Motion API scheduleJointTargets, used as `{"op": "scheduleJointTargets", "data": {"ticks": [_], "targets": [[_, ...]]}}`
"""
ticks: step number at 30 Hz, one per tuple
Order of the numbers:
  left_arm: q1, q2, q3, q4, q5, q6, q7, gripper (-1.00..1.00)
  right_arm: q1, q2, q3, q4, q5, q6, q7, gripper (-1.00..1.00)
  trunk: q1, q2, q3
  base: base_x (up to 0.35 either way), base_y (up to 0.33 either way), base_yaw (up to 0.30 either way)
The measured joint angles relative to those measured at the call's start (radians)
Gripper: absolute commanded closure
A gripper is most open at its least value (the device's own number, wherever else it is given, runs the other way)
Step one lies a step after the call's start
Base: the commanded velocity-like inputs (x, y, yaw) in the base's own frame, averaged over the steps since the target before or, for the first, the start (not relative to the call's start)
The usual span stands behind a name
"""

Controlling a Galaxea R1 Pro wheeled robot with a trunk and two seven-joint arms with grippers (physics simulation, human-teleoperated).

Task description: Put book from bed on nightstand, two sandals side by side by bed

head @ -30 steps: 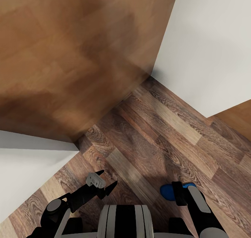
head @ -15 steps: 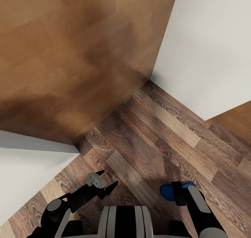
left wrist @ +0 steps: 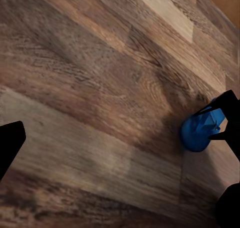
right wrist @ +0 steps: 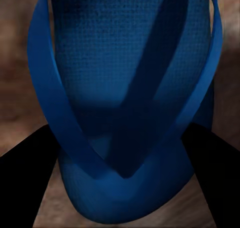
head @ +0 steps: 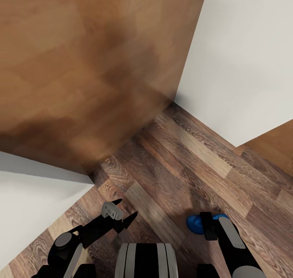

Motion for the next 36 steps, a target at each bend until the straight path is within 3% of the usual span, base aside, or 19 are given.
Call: {"op": "scheduleJointTargets", "data": {"ticks": [33, 36], "targets": [[0.000, 0.000, 0.006, 0.000, 0.008, 0.002, 0.000, -1.00, 0.000, 0.003, 0.003, 0.000, 0.001, -0.002, 0.000, 1.00, -0.015, 0.008, 0.128, 0.000, 0.000, 0.000], [0.000, 0.001, 0.006, 0.000, 0.008, 0.000, 0.000, -1.00, 0.000, 0.003, 0.003, 0.000, 0.001, -0.002, 0.000, 1.00, -0.015, 0.008, 0.128, 0.000, 0.000, 0.000]]}}
